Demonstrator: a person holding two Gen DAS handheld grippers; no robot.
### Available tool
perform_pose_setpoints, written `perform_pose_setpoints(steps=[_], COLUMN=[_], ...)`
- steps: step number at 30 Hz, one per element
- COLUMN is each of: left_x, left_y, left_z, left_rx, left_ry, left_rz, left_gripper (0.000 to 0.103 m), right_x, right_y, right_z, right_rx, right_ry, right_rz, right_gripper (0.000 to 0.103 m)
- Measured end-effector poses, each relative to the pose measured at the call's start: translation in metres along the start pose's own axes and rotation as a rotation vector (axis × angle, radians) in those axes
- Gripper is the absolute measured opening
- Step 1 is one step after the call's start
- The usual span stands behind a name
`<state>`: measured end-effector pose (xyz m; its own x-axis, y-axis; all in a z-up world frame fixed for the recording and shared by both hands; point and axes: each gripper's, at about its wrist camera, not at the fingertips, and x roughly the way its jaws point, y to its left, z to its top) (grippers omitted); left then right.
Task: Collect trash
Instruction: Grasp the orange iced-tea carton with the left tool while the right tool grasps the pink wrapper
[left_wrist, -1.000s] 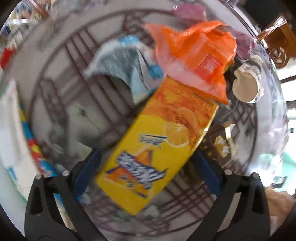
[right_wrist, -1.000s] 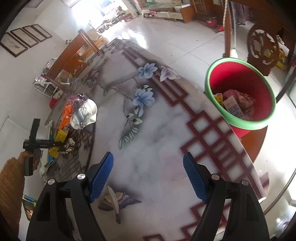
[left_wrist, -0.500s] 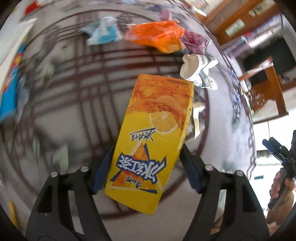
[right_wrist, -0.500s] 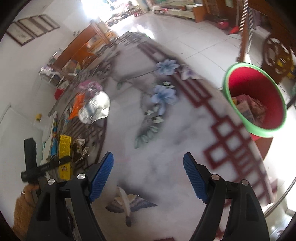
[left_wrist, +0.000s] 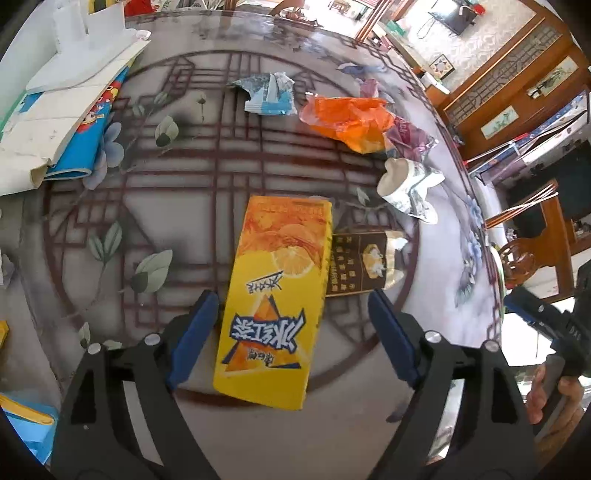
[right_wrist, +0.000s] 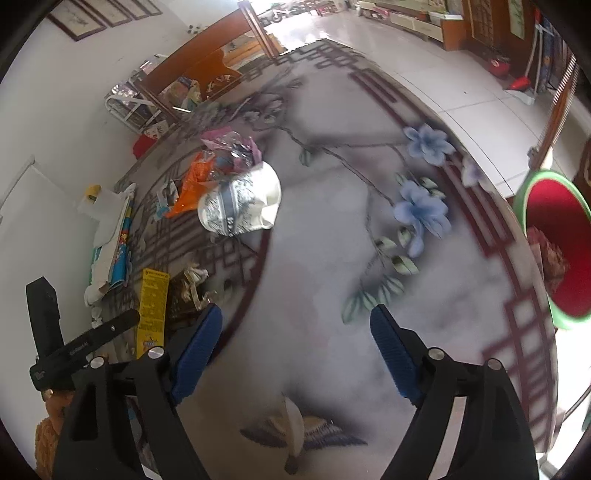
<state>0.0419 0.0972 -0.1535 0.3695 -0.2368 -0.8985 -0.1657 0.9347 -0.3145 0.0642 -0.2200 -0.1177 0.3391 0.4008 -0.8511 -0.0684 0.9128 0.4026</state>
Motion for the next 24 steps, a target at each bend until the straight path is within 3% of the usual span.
perform_pose_setpoints(steps=[8, 17, 24], left_x=[0.012, 0.012, 0.01], left_y=[0.006, 0.007, 0.013], left_z=[-0.009, -0.001, -0.002], left_rx=[-0.036, -0.047, -0.086], left_ry=[0.021, 0.014, 0.009], left_rz=[0.039, 0.017, -0.007], left_gripper=[0.081, 0.081, 0.071], right_x=[0.025, 0.078, 0.133], right_y=[0.03, 0.062, 0.069], right_z=[0.053, 0.152, 0.186], right_rx=[-0.093, -0.191, -0.198], right_ry=[-0.023, -0.015, 0.093], right_rz=[0.002, -0.055, -0.05], right_gripper=[0.08, 0.079, 0.058])
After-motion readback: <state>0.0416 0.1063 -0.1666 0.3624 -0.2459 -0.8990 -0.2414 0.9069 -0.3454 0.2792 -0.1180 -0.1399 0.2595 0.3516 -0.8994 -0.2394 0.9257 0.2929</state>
